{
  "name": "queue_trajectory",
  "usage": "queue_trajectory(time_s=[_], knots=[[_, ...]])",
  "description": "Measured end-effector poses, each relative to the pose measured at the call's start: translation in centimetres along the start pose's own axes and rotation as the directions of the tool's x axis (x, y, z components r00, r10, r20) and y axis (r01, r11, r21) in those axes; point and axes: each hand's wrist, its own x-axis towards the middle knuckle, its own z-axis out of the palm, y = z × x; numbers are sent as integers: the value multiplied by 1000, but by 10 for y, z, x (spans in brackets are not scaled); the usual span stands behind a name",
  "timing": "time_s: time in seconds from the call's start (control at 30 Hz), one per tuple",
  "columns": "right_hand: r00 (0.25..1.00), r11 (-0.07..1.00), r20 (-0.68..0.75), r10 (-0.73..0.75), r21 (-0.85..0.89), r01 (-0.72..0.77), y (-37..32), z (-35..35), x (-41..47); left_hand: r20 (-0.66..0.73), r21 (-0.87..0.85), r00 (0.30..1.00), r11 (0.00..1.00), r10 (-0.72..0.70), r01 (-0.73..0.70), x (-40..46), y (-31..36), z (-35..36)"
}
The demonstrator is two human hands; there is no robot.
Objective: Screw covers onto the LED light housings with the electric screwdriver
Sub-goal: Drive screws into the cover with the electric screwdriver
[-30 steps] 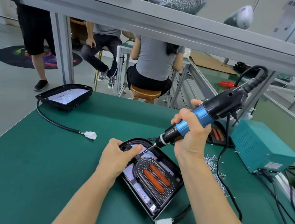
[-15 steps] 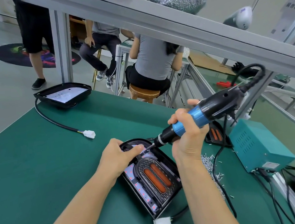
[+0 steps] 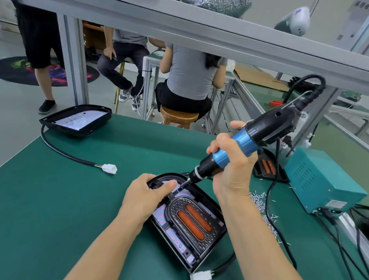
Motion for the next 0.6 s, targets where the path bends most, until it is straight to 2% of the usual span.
queue_trajectory(time_s=[0.33, 0.4, 0.43, 0.5, 0.6], knots=[[1000, 999, -1, 25, -41, -25, 3, 0, -3, -2, 21, 1000, 1000, 9, -9, -2, 0, 1], [1000, 1000, -9, 23, -9, -23, 1, 0, -2, 0, 107, 1000, 994, -4, 4, -1, 3, -1], [1000, 1000, -14, 21, 13, -21, -1, -1, -1, -26, 213, 1000, 977, -1, 7, 0, 4, -2], [1000, 998, -26, 8, 58, -7, -7, -3, 3, -121, 404, 990, 914, 79, -23, -3, 6, -4], [999, 991, -37, -2, 131, 7, -18, -5, 9, -142, 389, 954, 901, 265, -193, -12, 16, -4]])
